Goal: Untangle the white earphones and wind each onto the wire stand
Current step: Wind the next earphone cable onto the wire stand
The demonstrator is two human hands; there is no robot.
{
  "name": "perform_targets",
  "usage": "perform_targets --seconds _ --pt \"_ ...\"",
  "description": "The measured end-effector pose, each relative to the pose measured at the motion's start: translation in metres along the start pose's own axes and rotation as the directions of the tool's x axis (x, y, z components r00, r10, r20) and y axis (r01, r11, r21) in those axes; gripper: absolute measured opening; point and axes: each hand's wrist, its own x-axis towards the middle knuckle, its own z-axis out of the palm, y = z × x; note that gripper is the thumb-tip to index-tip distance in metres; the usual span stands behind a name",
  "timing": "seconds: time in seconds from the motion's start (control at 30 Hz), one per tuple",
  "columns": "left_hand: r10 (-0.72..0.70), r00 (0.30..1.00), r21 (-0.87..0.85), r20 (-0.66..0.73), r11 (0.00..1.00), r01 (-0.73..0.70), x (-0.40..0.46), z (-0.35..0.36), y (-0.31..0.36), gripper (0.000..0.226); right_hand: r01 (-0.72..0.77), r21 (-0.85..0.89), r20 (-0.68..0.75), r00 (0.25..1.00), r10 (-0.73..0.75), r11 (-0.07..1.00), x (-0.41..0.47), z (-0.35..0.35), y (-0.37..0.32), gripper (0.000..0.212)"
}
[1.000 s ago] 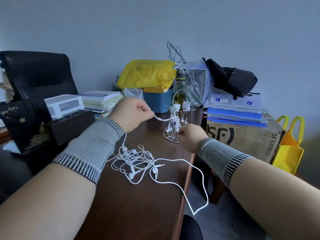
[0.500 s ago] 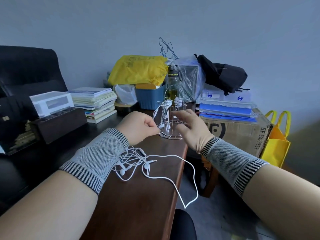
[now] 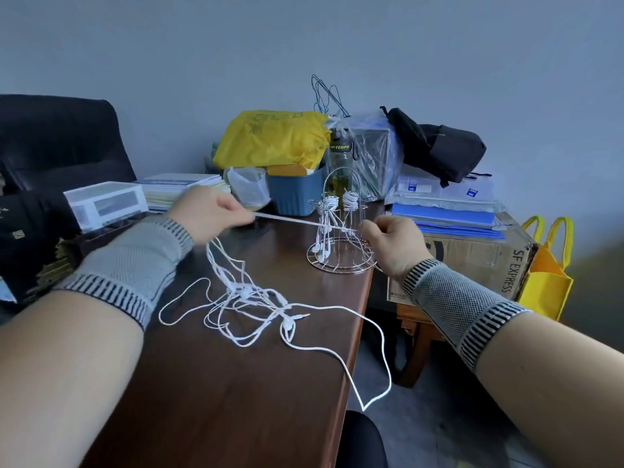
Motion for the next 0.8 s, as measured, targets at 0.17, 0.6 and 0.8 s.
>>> perform_targets --seconds 0.17,0.6,0.8 --pt "0.153 0.881 -0.009 -0.448 0.984 -0.175 0.006 -0.032 0.008 0.015 0.063 -0.043 -0.065 0.996 -0.065 0.997 0.004 0.011 -0.007 0.038" --pt "0.129 0.976 -0.019 0.176 0.992 -0.127 -0.019 0.053 -0.01 0.018 0.102 -0.37 0.381 0.923 0.051 0.923 -0.008 0.023 -0.007 0.024" --pt "0.188 0.967 -0.12 0.172 0.978 -0.169 -0.022 0.073 0.01 0.021 -0.193 0.328 0.491 0.871 0.007 0.925 -0.013 0.041 -0.03 0.015"
